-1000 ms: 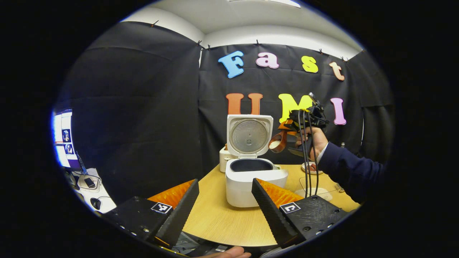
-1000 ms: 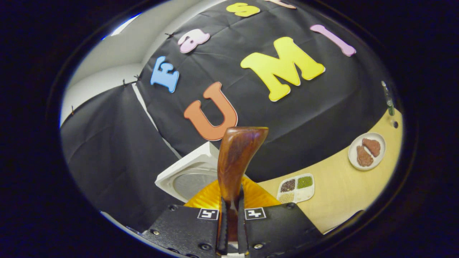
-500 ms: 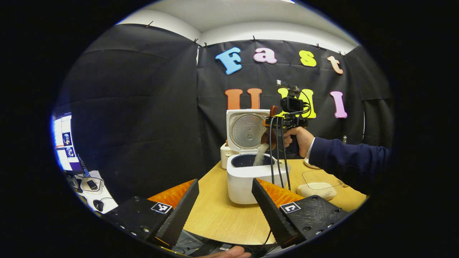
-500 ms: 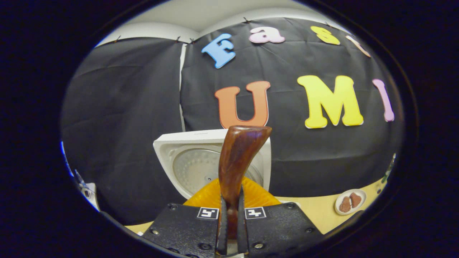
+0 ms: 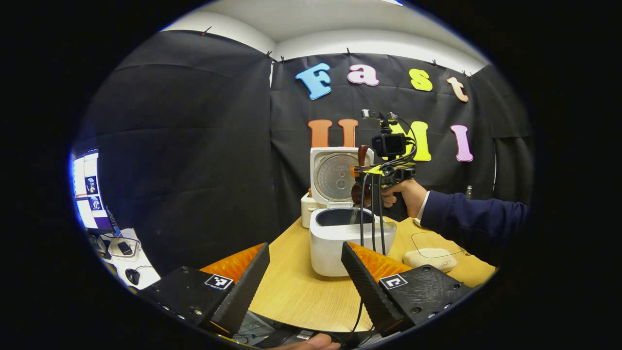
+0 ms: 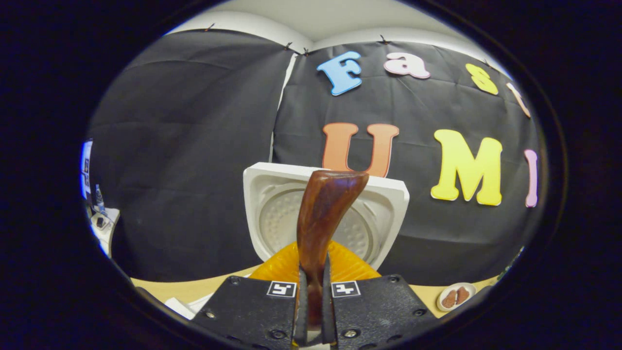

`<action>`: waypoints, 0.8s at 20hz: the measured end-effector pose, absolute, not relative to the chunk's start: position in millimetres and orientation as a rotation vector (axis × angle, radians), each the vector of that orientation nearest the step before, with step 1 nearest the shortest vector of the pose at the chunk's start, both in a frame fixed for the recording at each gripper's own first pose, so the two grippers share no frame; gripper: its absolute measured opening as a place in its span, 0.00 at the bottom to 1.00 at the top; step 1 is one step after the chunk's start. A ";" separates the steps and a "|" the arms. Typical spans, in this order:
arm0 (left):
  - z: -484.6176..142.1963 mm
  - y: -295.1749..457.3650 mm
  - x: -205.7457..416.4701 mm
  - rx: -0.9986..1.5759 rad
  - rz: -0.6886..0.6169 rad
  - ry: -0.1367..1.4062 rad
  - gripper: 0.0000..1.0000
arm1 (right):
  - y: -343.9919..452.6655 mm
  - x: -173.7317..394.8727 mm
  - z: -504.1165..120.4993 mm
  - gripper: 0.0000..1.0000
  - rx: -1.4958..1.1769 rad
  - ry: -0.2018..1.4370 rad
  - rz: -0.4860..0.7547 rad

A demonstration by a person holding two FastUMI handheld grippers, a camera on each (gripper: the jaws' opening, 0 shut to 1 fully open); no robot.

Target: Close the left gripper, press the button to open the rice cooker; take a wooden spoon from the chopstick holder with the right hand, scoop a spoonful of rice and pour it into the rice cooker, then put the wooden spoon back into the chopstick holder.

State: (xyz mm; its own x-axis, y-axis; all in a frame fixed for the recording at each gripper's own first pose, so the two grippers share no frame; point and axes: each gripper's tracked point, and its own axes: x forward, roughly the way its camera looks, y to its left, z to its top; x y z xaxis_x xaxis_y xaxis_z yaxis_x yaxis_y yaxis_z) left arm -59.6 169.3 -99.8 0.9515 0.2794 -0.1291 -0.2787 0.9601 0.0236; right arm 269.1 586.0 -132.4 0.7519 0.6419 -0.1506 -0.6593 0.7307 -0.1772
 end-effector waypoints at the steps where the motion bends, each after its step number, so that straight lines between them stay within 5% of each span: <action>1: -101.1 170.0 -59.5 0.007 0.284 0.134 0.94 | 586.5 266.6 -130.1 0.13 -0.260 0.062 0.721; 10: -97.7 167.3 -59.6 0.013 0.271 0.105 0.94 | 560.5 232.6 -106.2 0.13 -0.281 -0.004 0.702; 16: -87.2 135.3 -44.3 0.014 0.231 0.055 0.94 | 470.1 223.2 -82.2 0.13 -0.160 0.045 0.666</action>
